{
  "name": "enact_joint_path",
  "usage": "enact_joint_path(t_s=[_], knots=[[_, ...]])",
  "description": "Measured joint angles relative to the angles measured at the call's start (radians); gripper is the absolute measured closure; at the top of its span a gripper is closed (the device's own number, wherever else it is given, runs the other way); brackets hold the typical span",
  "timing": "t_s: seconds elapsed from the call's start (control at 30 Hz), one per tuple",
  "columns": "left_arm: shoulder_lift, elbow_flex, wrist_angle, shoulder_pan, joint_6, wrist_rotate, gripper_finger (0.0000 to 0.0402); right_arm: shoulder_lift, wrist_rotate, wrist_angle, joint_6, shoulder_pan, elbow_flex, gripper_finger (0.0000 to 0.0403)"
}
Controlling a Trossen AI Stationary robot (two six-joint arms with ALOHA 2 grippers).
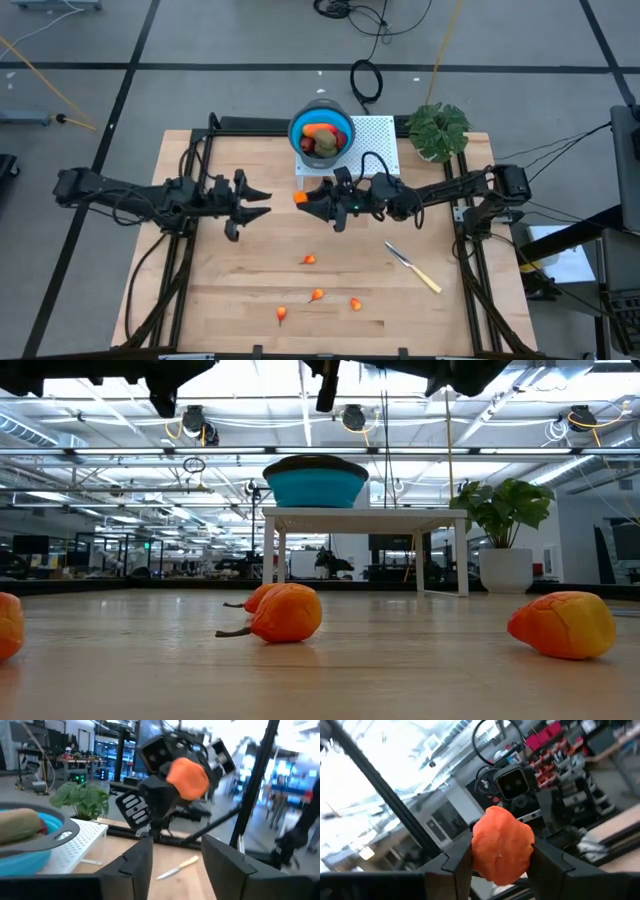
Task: Pick & Place Fruit
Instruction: Put the orange into the blue strainer bowl on the shelf
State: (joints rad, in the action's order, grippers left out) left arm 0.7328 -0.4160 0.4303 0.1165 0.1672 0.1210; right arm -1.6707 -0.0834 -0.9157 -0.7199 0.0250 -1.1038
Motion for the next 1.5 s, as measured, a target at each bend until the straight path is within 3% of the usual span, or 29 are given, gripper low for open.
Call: enact_joint_path(t_s=[0.37, 0.53, 0.73, 1.07, 1.23, 1.5], knots=[[0.116, 0.000, 0.186, 0.000, 0.265, 0.084, 0.0175, 0.029, 0.011, 0.072, 0.542, 0.001, 0.000, 0.0256], [0.143, -0.007, 0.233, 0.000, 0.260, 0.128, 0.0163, 0.107, 0.164, 0.305, 0.772, 0.014, 0.000, 0.0257], [0.224, -0.110, 0.218, 0.000, 0.165, 0.175, 0.0162, 0.183, 0.398, 0.479, 1.036, 0.041, 0.000, 0.0248], [0.436, -0.389, -0.037, -0.038, 0.098, 0.249, 0.0162, 0.204, 0.658, 0.519, 1.424, 0.056, 0.000, 0.0246], [0.533, -0.493, -0.073, -0.047, 0.042, 0.287, 0.0162, 0.206, 0.714, 0.518, 1.560, 0.056, 0.000, 0.0246], [0.660, -0.634, -0.167, -0.061, -0.012, 0.346, 0.0162, 0.206, 0.716, 0.548, 1.637, 0.056, 0.000, 0.0246]])
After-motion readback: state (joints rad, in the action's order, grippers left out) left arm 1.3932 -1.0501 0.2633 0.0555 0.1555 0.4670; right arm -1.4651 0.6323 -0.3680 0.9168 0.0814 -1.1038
